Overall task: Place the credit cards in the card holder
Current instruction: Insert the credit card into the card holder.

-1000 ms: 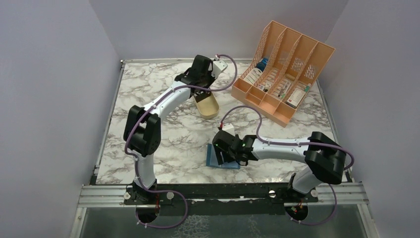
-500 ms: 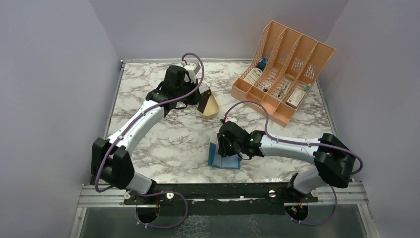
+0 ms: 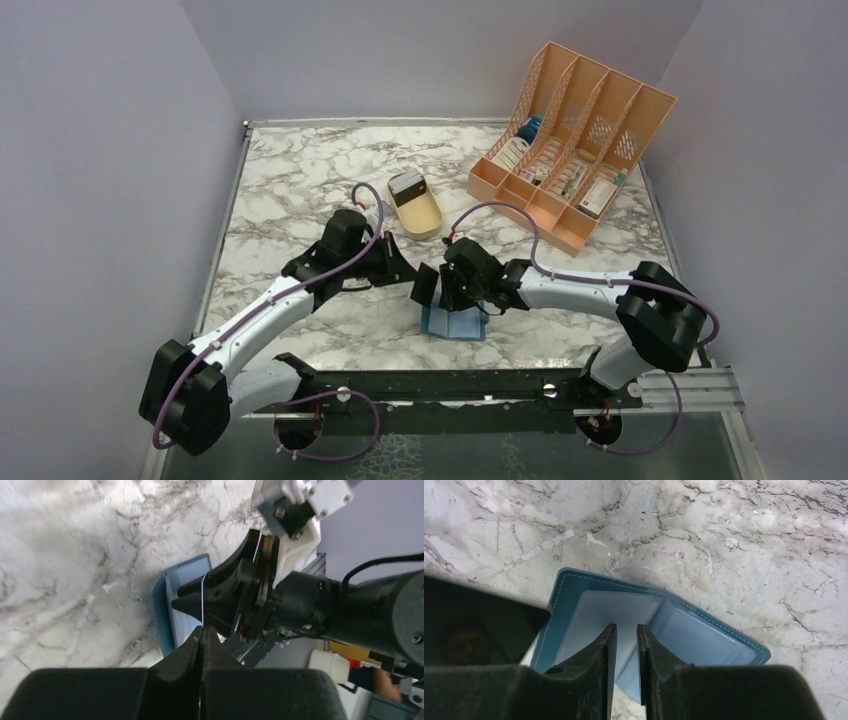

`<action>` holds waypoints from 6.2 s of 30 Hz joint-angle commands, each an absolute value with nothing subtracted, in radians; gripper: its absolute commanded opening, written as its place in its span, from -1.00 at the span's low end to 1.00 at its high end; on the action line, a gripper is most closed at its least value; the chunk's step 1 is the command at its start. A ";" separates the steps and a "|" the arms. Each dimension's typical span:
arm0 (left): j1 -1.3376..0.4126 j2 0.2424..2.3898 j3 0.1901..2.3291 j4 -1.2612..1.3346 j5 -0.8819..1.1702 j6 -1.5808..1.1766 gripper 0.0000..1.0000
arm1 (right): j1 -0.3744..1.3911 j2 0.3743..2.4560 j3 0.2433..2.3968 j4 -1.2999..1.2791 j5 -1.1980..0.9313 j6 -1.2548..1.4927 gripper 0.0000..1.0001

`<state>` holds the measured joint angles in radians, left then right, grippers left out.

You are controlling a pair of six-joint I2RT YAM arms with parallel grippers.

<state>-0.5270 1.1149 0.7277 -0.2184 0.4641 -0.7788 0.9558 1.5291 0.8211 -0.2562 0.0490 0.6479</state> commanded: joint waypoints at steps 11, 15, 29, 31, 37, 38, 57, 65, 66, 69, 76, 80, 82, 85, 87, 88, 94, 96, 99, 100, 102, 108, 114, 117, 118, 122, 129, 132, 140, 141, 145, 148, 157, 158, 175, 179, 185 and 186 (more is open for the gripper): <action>-0.678 1.050 0.449 0.027 0.370 -1.117 -1.00 | 0.915 1.626 0.840 -0.188 -0.016 0.626 -0.63; -0.686 1.081 0.426 0.035 0.317 -1.111 -1.00 | 0.906 1.604 0.842 -0.211 0.005 0.612 -0.63; -0.688 1.177 0.415 0.057 0.232 -1.089 -1.00 | 0.900 1.441 0.838 -0.373 0.050 0.558 -0.63; -0.689 1.194 0.422 0.060 0.232 -1.088 -1.00 | 0.900 1.421 0.826 -0.399 0.069 0.560 -0.63; -0.692 1.221 0.441 0.118 0.273 -1.097 -1.00 | 0.900 1.410 0.777 -0.409 0.121 0.557 -0.65; -0.692 1.224 0.432 0.152 0.289 -1.105 -1.00 | 0.900 1.416 0.772 -0.404 0.124 0.560 -0.65; -0.728 1.317 0.409 0.343 0.360 -1.080 -1.00 | 0.900 1.417 0.685 -0.346 0.116 0.564 -0.73; -0.738 1.334 0.406 0.346 0.345 -1.074 -1.00 | 0.900 1.403 0.692 -0.343 0.103 0.564 -0.74; -0.738 1.322 0.404 0.340 0.339 -1.078 -1.00 | 0.900 1.397 0.694 -0.343 0.097 0.562 -0.74; -0.740 1.276 0.427 0.243 0.278 -1.072 -1.00 | 0.900 1.382 0.707 -0.346 0.078 0.559 -0.74; -0.739 1.167 0.487 0.096 0.208 -1.076 -1.00 | 0.900 1.380 0.724 -0.340 0.040 0.560 -0.75; -0.741 1.127 0.476 0.182 0.244 -1.138 -1.00 | 0.900 1.391 0.726 -0.332 0.036 0.561 -0.76; -0.746 1.117 0.479 0.210 0.253 -1.162 -1.00 | 0.900 1.397 0.725 -0.330 0.034 0.565 -0.76; -0.768 1.125 0.487 0.260 0.269 -1.192 -1.00 | 0.900 1.395 0.718 -0.323 0.036 0.577 -0.77; -0.800 1.152 0.506 0.282 0.274 -1.199 -1.00 | 0.900 1.390 0.710 -0.313 0.040 0.586 -0.77; -0.817 1.171 0.516 0.297 0.273 -1.200 -1.00 | 0.900 1.389 0.709 -0.310 0.043 0.590 -0.77; -0.878 1.284 0.537 0.346 0.245 -1.207 -1.00 | 0.889 1.391 0.704 -0.319 0.077 0.601 -0.77; -0.881 1.310 0.532 0.347 0.240 -1.204 -1.00 | 0.876 1.382 0.700 -0.321 0.075 0.599 -0.78; -0.881 1.325 0.512 0.345 0.222 -1.197 -1.00 | 0.869 1.363 0.691 -0.321 0.073 0.595 -0.78; -0.881 1.325 0.504 0.338 0.209 -1.192 -1.00 | 0.867 1.358 0.689 -0.323 0.074 0.596 -0.78; -0.881 1.314 0.500 0.291 0.172 -1.174 -1.00 | 0.867 1.350 0.686 -0.325 0.074 0.595 -0.78; -0.880 1.288 0.546 0.098 0.079 -1.068 -1.00 | 0.867 1.340 0.677 -0.320 0.060 0.595 -0.78; -0.878 1.284 0.519 0.070 0.034 -1.035 -1.00 | 0.867 1.330 0.669 -0.312 0.039 0.594 -0.78; -0.877 1.288 0.495 0.119 0.044 -1.033 -1.00 | 0.867 1.333 0.661 -0.304 0.022 0.591 -0.78; -0.877 1.290 0.485 0.142 0.049 -1.034 -1.00 | 0.867 1.337 0.656 -0.299 0.017 0.591 -0.78; -0.873 1.283 0.450 0.209 0.069 -1.035 -1.00 | 0.867 1.344 0.644 -0.291 0.013 0.594 -0.78; -0.857 1.211 0.380 0.256 0.078 -1.054 -1.00 | 0.867 1.359 0.630 -0.295 0.028 0.595 -0.79; -0.848 1.185 0.363 0.277 0.084 -1.055 -1.00 | 0.867 1.354 0.625 -0.300 0.036 0.592 -0.79; -0.842 1.181 0.349 0.346 0.131 -1.053 -1.00 | 0.867 1.351 0.615 -0.298 0.040 0.588 -0.79; -0.842 1.186 0.349 0.355 0.139 -1.051 -1.00 | 0.867 1.351 0.614 -0.298 0.040 0.589 -0.79; -0.841 1.210 0.341 0.399 0.165 -1.054 -1.00 | 0.866 1.347 0.608 -0.295 0.039 0.591 -0.80; -0.841 1.231 0.344 0.414 0.188 -1.052 -1.00 | 0.867 1.345 0.608 -0.296 0.040 0.591 -0.80; -0.838 1.251 0.333 0.414 0.199 -1.030 -1.00 | 0.866 1.338 0.608 -0.296 0.044 0.593 -0.80; -0.838 1.255 0.330 0.414 0.201 -1.028 -1.00 | 0.867 1.336 0.606 -0.296 0.044 0.594 -0.79; -0.830 1.293 0.314 0.401 0.199 -1.045 -1.00 | 0.867 1.323 0.595 -0.298 0.055 0.600 -0.80; -0.830 1.292 0.316 0.377 0.198 -1.049 -1.00 | 0.867 1.328 0.595 -0.297 0.052 0.598 -0.80; -0.829 1.297 0.359 0.256 0.177 -1.046 -1.00 | 0.867 1.328 0.601 -0.295 0.057 0.594 -0.80; -0.828 1.298 0.366 0.236 0.176 -1.042 -1.00 | 0.867 1.333 0.602 -0.295 0.057 0.594 -0.80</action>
<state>-0.8322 1.2839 0.3317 0.3546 0.1791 -1.0531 0.8684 1.3384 0.6086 -0.3077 0.0353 0.5961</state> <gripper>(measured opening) 0.008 0.101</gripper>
